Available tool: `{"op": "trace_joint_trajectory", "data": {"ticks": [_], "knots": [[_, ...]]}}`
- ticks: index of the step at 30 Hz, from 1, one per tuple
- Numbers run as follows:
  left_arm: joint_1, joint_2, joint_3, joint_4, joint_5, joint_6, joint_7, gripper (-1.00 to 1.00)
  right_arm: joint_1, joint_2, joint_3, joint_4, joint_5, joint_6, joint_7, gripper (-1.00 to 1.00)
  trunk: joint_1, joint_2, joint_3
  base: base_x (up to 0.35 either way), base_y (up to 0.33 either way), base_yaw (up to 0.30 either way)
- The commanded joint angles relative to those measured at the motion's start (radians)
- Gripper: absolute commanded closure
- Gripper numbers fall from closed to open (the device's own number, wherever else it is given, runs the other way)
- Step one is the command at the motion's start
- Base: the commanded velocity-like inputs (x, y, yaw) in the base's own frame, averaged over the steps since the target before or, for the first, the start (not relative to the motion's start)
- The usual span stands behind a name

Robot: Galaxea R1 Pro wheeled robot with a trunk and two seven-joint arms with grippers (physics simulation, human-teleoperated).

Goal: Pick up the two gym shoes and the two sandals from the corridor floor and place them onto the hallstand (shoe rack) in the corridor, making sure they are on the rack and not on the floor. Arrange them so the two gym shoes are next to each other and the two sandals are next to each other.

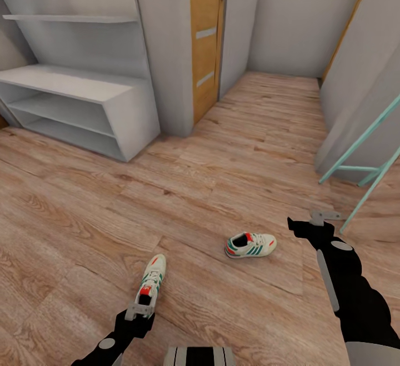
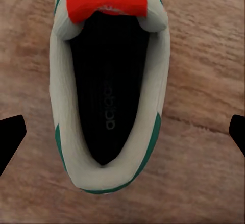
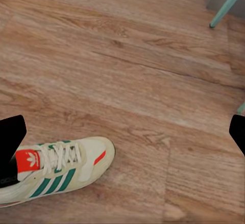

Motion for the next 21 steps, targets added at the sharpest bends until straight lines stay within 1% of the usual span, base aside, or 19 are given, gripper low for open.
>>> {"op": "trace_joint_trajectory", "data": {"ticks": [1, 15, 18, 21], "knots": [[0.0, 0.001, -0.001, 0.0, -0.01, -0.005, 0.002, -1.0, 0.0, 0.0, 0.001, -0.001, 0.006, 0.006, 0.0, -1.0, 0.0, 0.0, -0.002, 0.0, 0.0, 0.0], [-0.017, 0.001, 0.005, -0.015, -0.005, -0.002, 0.006, -1.0, 0.0, 0.0, 0.001, -0.002, 0.008, 0.006, 0.0, -1.0, 0.0, 0.0, -0.004, 0.0, 0.0, 0.0], [-0.019, 0.0, 0.016, -0.017, -0.002, -0.003, 0.006, -1.0, 0.0, 0.0, 0.001, -0.002, 0.008, 0.006, 0.0, -1.0, 0.001, -0.001, -0.016, 0.0, 0.0, 0.0], [-0.019, 0.0, 0.019, -0.018, -0.001, -0.003, 0.006, -1.0, 0.0, 0.0, 0.001, -0.002, 0.008, 0.006, 0.0, -1.0, 0.002, -0.002, -0.03, 0.0, 0.0, 0.0]]}}
